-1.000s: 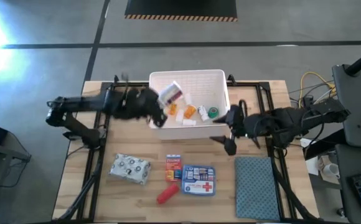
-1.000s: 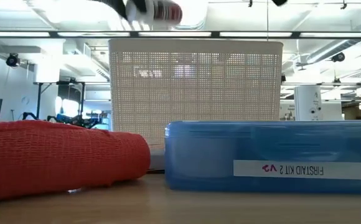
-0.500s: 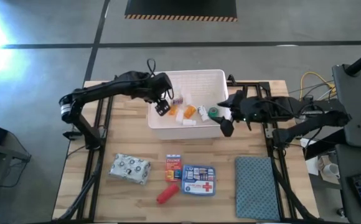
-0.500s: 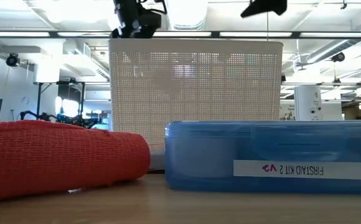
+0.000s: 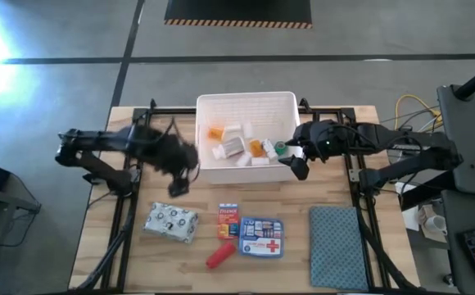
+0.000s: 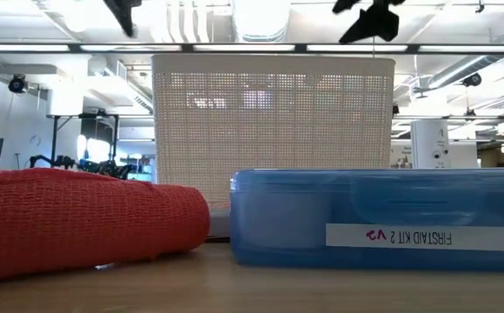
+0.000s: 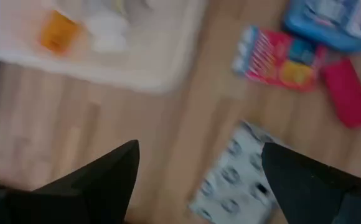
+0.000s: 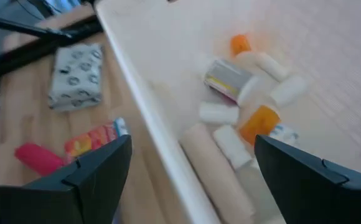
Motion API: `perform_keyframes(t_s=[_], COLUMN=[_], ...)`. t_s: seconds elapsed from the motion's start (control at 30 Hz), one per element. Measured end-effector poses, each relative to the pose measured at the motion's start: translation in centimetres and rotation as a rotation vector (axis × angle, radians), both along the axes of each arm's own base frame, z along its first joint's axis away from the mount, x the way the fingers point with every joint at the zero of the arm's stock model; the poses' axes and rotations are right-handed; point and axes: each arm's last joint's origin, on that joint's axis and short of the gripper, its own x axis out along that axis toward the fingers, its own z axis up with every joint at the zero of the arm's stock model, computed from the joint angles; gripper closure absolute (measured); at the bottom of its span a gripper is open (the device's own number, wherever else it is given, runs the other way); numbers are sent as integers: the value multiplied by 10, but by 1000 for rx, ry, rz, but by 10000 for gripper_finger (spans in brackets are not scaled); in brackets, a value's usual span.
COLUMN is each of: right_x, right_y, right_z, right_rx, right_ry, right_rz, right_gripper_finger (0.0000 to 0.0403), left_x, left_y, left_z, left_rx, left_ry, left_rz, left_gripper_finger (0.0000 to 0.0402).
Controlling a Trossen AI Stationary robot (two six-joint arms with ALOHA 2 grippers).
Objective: Pick & place medical supplies in basket/bin
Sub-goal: Put the medicine box into the white bin
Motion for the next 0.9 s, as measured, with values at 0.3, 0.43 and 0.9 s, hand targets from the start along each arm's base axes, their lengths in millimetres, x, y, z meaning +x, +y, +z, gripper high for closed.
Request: perform_keyframes(t_s=[0.3,0.43,0.9], right_x=[-2,-2,0], right_y=[-7,-6,-2], right_z=[-41,-57,-36], right_rx=[67,106,100], right_ry=[126,149,98], right_rz=[38,72,116], right_gripper_finger=[75,75,75], left_x=[-26,-30,-8], left_y=[-72,-92,-108], left_z=[-45,-91,-144], left_rx=[-54,-157,-261], left_ry=[161,273,2], left_rz=[40,93,191], left_gripper_finger=[87,87,87])
